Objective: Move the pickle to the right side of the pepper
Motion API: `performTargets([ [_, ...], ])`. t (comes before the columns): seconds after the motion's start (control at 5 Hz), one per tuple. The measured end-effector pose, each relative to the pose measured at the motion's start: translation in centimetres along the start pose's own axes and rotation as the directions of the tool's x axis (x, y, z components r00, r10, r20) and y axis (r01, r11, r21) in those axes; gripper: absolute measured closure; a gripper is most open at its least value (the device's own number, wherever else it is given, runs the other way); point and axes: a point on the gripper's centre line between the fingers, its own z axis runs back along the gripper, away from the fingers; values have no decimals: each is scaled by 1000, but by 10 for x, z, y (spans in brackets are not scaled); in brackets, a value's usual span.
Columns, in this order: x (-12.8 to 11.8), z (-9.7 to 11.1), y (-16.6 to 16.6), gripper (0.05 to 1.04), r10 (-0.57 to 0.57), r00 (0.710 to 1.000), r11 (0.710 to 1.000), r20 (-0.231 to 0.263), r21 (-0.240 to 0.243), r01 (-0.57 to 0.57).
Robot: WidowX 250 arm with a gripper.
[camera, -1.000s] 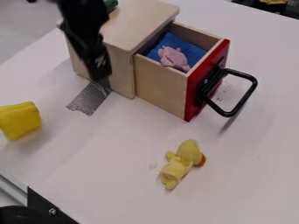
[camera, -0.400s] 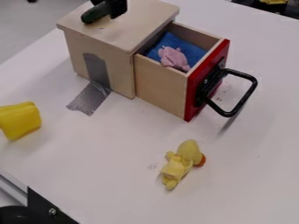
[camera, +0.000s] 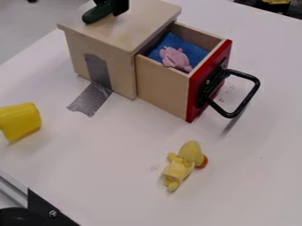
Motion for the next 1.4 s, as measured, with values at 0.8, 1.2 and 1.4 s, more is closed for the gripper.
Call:
performTargets([
  [0.8, -29, -12, -13, 753, -18, 999, 999, -49, 31, 20],
  [1.2, -96, -16, -57, 753, 3, 998, 1000, -60, 23, -2],
  [1.4, -156, -52, -81, 753, 35, 985, 998, -169, -48, -44],
])
